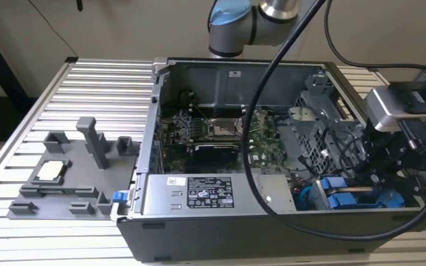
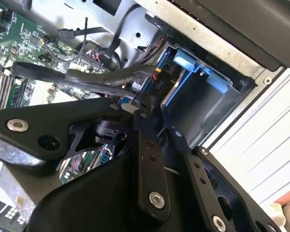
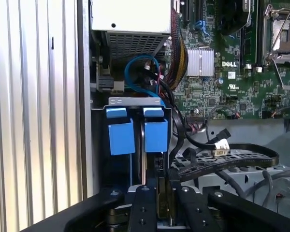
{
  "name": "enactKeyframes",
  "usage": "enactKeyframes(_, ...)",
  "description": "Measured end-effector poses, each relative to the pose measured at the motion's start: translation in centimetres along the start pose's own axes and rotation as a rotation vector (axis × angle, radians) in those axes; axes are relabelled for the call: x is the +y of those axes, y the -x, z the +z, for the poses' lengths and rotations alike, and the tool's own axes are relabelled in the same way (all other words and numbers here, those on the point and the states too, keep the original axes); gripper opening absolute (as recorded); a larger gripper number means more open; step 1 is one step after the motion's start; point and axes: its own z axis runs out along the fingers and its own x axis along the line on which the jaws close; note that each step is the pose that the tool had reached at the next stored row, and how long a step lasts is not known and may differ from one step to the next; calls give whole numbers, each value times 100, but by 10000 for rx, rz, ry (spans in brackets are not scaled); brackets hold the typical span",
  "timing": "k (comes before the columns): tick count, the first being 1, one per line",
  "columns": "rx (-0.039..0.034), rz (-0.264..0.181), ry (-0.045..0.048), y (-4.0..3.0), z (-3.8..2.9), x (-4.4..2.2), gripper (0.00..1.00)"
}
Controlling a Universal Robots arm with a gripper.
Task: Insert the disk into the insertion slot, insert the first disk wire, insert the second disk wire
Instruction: 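Insert the second disk wire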
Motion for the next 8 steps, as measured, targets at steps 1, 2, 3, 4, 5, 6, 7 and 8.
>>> enactKeyframes(1,1,0,5,4,-25,0,23)
enactKeyframes(2,1,1,6,5,-32,0,23)
enactKeyframes(3,-1,1,7,5,-36,0,23)
enactKeyframes(4,3,1,9,8,-54,0,23)
enactKeyframes(5,3,2,12,13,-82,0,23)
enactKeyframes(6,2,2,15,17,-111,0,23)
enactKeyframes(7,1,3,16,22,-138,0,23)
enactKeyframes(8,2,3,17,26,-168,1,23)
